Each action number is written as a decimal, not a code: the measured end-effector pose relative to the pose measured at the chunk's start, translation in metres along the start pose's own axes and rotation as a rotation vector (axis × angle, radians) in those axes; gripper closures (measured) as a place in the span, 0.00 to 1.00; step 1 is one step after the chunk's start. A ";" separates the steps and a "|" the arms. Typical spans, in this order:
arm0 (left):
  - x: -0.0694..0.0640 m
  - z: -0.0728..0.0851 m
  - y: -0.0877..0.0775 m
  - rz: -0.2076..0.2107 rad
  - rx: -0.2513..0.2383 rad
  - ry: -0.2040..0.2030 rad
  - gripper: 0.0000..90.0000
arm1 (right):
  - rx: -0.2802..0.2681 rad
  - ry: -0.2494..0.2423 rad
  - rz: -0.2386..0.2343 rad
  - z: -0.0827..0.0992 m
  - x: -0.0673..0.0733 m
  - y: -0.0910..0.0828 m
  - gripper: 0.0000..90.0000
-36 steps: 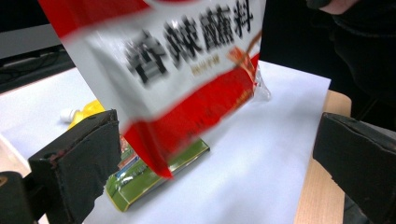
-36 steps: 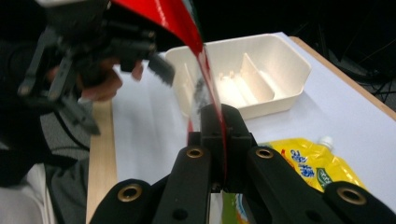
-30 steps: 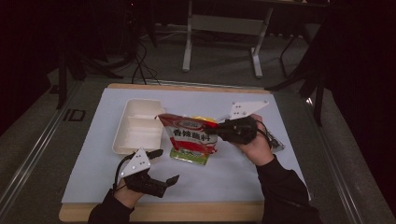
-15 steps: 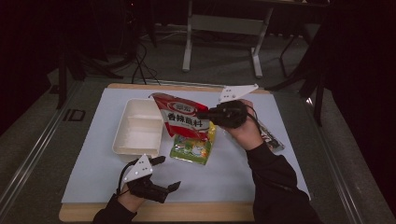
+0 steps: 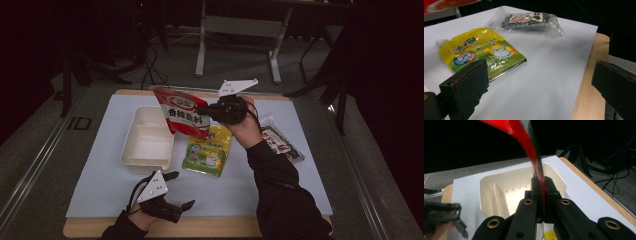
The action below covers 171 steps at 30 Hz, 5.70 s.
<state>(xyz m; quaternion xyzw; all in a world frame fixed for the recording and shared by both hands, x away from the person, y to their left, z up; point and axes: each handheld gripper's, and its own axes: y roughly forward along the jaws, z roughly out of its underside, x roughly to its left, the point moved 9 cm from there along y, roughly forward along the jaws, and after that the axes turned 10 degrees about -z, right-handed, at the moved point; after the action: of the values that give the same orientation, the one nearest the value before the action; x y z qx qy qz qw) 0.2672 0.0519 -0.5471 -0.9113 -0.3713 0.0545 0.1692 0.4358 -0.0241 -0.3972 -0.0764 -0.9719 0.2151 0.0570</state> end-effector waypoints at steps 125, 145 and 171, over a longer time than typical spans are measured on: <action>-0.001 0.014 0.003 0.018 0.028 -0.008 0.02 | 0.033 0.163 0.138 0.072 -0.061 0.017 0.72; -0.007 0.017 0.007 0.058 0.031 -0.006 0.02 | 0.051 0.161 0.291 0.123 -0.072 -0.090 0.71; -0.007 0.020 0.008 0.065 0.042 -0.010 0.02 | 0.083 0.416 0.595 0.255 -0.156 -0.197 1.00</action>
<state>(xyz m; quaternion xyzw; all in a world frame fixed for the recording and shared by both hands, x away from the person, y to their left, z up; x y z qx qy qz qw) 0.2635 0.0469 -0.5687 -0.9188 -0.3413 0.0724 0.1845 0.5281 -0.3315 -0.5548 -0.3956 -0.8652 0.2411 0.1916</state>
